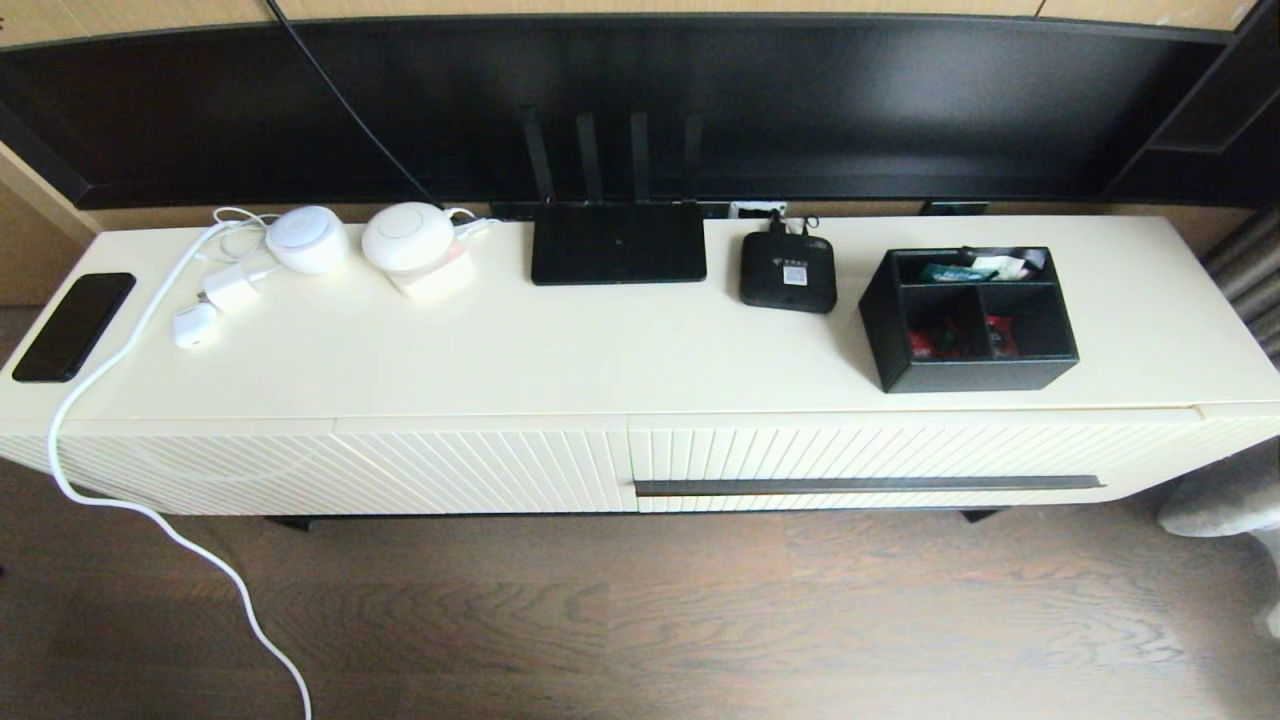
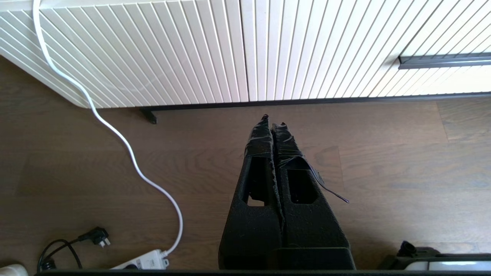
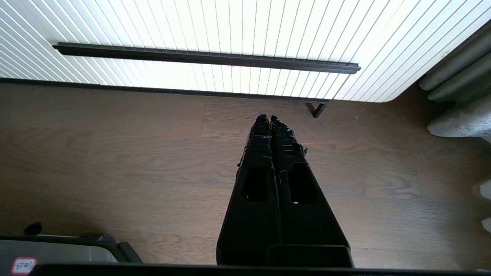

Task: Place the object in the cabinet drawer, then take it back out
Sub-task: Open the drawer

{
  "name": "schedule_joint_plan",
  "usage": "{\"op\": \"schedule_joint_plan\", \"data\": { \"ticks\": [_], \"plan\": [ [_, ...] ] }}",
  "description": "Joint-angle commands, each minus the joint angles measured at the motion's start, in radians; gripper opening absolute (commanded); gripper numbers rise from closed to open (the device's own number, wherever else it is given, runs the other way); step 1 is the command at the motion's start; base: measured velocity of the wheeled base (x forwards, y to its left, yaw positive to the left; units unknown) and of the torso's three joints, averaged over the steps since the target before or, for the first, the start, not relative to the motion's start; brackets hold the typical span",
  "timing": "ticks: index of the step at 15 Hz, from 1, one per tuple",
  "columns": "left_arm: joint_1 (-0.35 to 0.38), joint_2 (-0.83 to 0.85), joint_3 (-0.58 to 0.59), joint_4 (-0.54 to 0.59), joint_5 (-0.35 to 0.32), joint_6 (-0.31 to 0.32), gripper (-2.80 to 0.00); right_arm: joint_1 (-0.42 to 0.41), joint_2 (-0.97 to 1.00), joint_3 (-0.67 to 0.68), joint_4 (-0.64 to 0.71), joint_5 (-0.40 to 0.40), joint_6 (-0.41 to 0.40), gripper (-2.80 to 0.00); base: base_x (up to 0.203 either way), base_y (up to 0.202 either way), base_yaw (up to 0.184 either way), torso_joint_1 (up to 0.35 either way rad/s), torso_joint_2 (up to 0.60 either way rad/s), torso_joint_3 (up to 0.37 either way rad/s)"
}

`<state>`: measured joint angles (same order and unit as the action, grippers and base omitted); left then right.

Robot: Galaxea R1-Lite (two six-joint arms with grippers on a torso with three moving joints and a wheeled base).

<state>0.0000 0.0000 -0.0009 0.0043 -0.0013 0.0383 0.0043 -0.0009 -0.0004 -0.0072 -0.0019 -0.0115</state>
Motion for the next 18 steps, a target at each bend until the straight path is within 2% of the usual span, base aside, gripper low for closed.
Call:
{"op": "schedule_joint_plan", "data": {
  "ticks": [1, 13, 15, 18],
  "plan": [
    [0.000, 0.001, 0.000, 0.000, 0.000, 0.000, -2.80, 0.000, -0.001, 0.000, 0.001, 0.000, 0.001, -2.80, 0.000, 0.000, 0.000, 0.000, 0.00, 0.000],
    [0.000, 0.002, -0.001, 0.000, 0.000, 0.000, -2.80, 0.000, -0.002, -0.030, -0.034, -0.011, -0.015, -2.80, 0.000, 0.000, 0.000, 0.000, 0.00, 0.000],
    [0.000, 0.002, -0.001, 0.000, 0.000, 0.000, -2.80, 0.001, 0.002, -0.182, 0.034, -0.013, -0.020, -2.80, 0.000, 0.000, 0.000, 0.000, 0.00, 0.000],
    [0.000, 0.002, 0.000, 0.000, 0.000, 0.000, -2.80, 0.000, 0.076, -0.480, 0.295, 0.006, -0.030, -2.80, 0.000, 0.000, 0.000, 0.000, 0.00, 0.000]
  ]
}}
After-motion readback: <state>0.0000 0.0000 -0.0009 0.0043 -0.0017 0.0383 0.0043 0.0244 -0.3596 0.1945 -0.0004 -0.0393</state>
